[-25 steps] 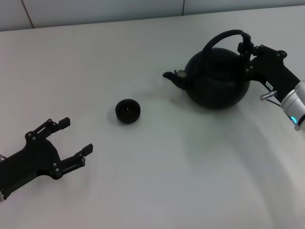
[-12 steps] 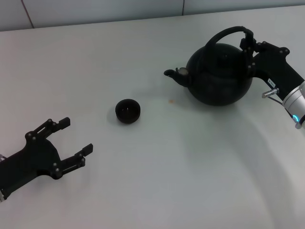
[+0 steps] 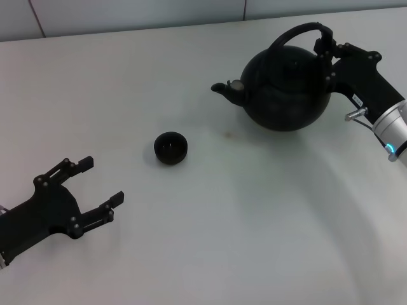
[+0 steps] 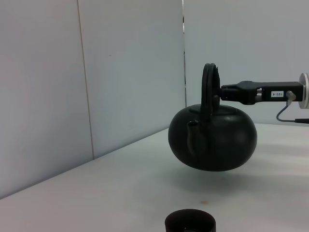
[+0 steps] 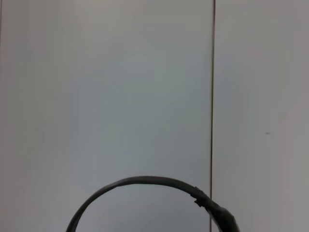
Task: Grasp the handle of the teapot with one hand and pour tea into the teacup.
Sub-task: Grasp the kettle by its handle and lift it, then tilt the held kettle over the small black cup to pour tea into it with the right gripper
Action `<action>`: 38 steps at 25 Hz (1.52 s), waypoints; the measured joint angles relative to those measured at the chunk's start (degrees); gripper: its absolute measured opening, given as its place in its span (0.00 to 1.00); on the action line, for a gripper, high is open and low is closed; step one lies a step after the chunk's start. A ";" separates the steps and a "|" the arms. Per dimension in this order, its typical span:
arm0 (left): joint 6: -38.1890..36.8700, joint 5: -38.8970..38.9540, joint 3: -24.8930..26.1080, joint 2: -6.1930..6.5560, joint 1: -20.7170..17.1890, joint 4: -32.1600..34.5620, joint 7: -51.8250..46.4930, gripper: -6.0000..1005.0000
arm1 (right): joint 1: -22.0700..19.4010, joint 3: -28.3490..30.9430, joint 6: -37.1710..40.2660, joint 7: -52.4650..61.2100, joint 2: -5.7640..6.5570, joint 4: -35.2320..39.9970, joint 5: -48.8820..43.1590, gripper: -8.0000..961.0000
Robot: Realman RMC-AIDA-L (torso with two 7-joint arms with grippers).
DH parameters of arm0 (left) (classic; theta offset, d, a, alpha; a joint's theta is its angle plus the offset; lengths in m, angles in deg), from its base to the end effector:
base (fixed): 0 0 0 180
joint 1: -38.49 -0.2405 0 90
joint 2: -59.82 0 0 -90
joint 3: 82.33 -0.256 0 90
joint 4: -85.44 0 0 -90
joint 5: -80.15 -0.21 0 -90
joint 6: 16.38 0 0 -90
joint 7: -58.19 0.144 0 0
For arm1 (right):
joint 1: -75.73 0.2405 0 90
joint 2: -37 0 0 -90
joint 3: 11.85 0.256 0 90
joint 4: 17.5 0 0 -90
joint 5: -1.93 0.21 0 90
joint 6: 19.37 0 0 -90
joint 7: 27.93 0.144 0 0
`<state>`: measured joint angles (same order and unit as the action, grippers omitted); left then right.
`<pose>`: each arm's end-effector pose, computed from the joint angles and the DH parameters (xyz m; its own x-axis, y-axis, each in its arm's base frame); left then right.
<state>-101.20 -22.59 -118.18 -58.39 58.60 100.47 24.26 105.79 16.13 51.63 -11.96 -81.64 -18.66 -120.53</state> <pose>-0.3258 0.2571 -0.0389 0.8325 0.0488 0.5518 0.3445 -0.8257 -0.4466 0.3129 0.3407 -0.0179 0.7417 0.0539 -0.6685 -0.6151 -0.3425 -0.7101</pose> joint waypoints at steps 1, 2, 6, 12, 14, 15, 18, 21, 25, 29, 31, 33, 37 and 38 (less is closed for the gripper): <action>0.00 0.00 0.00 0.00 0.00 0.00 0.00 0.86 | 0.03 0.04 0.43 0.06 0.01 0.05 0.02 0.09; 0.01 0.00 0.00 0.00 0.01 0.00 0.01 0.86 | 0.03 0.04 0.43 0.06 0.01 0.05 0.02 0.09; 0.01 0.00 0.00 0.00 0.02 0.00 0.01 0.86 | 0.25 -0.01 0.66 0.09 0.00 0.11 -0.07 0.09; 0.01 0.00 0.00 0.00 0.02 0.02 0.01 0.86 | 1.37 -0.09 0.71 0.50 0.04 0.13 -2.45 0.09; 0.01 0.00 0.00 0.00 0.02 0.03 0.01 0.86 | 2.05 -0.10 0.50 1.14 0.05 0.23 -3.80 0.09; 0.01 0.00 0.00 0.00 0.02 0.03 0.01 0.86 | 2.39 -0.11 0.31 1.43 0.06 0.26 -4.36 0.09; 0.01 0.01 -0.01 -0.03 0.02 0.06 0.01 0.86 | 3.42 -0.12 -0.14 2.36 0.11 0.28 -6.11 0.09; 0.01 0.00 0.00 -0.06 0.02 0.07 0.01 0.86 | 4.71 -0.12 -1.25 2.92 0.15 0.30 -8.00 0.09; 0.07 0.00 0.00 -0.09 0.09 0.01 0.02 0.86 | 5.31 -0.12 -1.80 2.94 0.05 0.38 -8.73 0.09; 0.10 0.01 0.07 -0.17 0.11 0.00 0.04 0.86 | 5.73 -0.12 -1.93 2.94 0.01 0.41 -9.13 0.09; 0.10 0.01 0.08 -0.17 0.11 0.00 0.05 0.86 | 6.05 -0.12 -2.34 2.90 0.00 0.48 -9.16 0.09; 0.10 0.01 0.08 -0.17 0.11 0.00 0.05 0.86 | 6.13 -0.12 -2.39 2.80 0.01 0.49 -9.19 0.09; 0.10 0.01 0.09 -0.18 0.11 -0.03 0.08 0.86 | 6.76 -0.14 -2.49 2.42 0.00 0.90 -9.46 0.09; 0.10 0.01 0.09 -0.18 0.11 -0.03 0.08 0.86 | 6.76 -0.14 -2.49 2.42 0.00 0.90 -9.46 0.09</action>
<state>-101.10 -22.59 -118.09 -58.57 58.71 100.43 24.34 112.55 15.99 49.14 -9.54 -81.65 -17.76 -129.99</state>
